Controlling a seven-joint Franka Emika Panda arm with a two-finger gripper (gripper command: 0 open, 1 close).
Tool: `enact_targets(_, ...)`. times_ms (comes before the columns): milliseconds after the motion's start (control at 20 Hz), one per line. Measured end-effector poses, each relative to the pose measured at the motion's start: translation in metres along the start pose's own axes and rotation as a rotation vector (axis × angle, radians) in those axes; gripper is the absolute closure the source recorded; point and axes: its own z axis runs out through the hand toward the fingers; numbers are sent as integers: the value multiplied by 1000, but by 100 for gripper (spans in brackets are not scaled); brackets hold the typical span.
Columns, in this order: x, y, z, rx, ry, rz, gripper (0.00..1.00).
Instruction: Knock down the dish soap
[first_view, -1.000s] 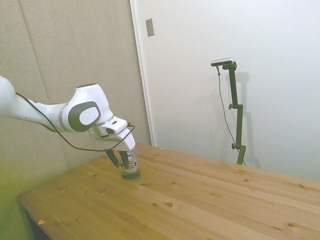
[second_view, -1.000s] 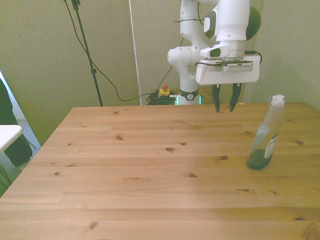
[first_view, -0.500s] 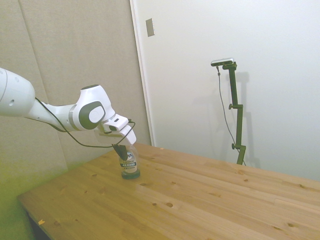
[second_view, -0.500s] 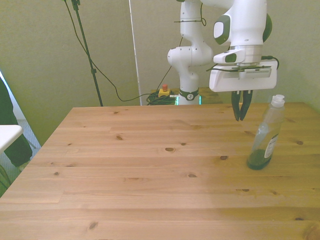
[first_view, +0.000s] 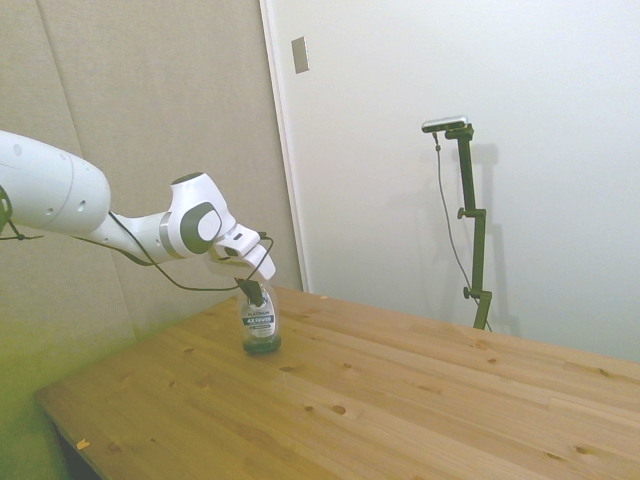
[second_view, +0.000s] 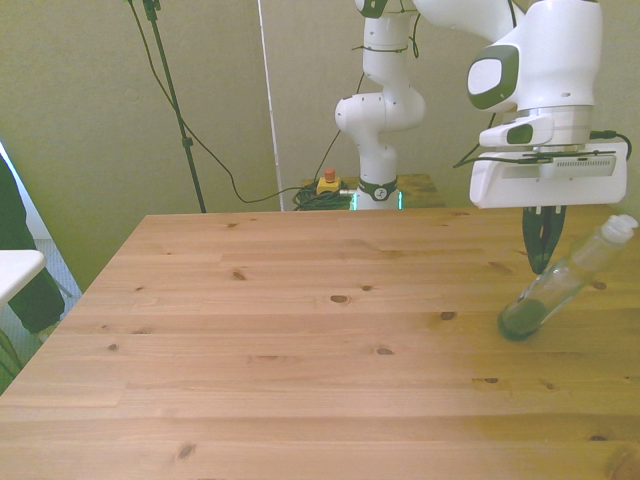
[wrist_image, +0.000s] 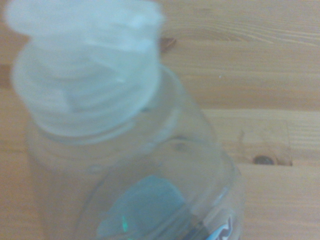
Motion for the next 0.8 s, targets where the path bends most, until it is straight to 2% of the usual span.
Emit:
enact_targets(300, 11, -19, 14, 6, 17, 22, 100)
enact_targets(800, 12, -18, 17, -9, 14, 25, 100)
